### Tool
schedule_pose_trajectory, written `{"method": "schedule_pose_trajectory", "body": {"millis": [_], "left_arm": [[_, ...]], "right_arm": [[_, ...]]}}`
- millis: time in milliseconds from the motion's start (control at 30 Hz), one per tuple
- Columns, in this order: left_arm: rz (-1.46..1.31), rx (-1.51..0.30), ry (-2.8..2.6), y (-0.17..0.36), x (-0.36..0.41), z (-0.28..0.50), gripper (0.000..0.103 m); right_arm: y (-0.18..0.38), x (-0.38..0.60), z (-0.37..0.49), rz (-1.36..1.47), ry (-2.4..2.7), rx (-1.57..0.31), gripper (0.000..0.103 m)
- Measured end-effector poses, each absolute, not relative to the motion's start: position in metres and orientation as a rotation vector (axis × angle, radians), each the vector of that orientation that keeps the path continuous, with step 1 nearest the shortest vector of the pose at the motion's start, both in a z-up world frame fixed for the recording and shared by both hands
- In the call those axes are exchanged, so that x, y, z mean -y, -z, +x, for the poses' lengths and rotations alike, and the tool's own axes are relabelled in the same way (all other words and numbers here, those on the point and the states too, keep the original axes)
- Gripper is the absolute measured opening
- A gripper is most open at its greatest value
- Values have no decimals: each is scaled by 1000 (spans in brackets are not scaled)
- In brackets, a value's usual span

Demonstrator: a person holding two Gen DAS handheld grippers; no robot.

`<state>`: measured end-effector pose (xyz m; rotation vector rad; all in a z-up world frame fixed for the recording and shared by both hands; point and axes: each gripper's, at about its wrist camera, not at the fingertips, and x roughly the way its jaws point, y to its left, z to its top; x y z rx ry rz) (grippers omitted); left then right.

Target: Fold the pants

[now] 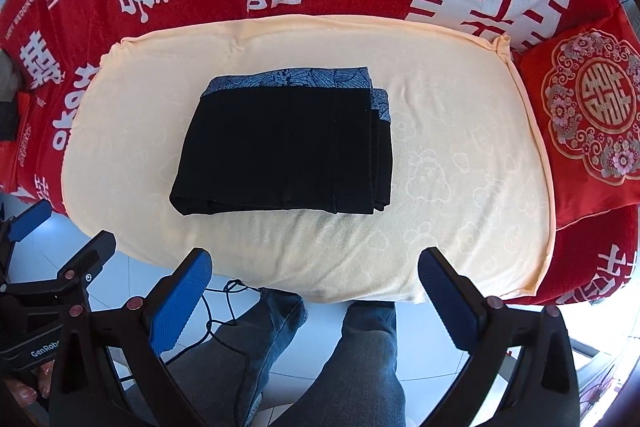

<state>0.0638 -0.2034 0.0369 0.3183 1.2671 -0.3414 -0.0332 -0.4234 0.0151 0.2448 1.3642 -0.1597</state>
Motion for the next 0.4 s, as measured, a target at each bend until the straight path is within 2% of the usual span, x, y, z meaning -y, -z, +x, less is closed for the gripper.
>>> {"method": "schedule_pose_trajectory", "body": {"millis": [400], "left_arm": [[291,-1296,303,-43,226,51,103]], "right_arm": [[-2,453,-41,290,110,-1412,103]]}}
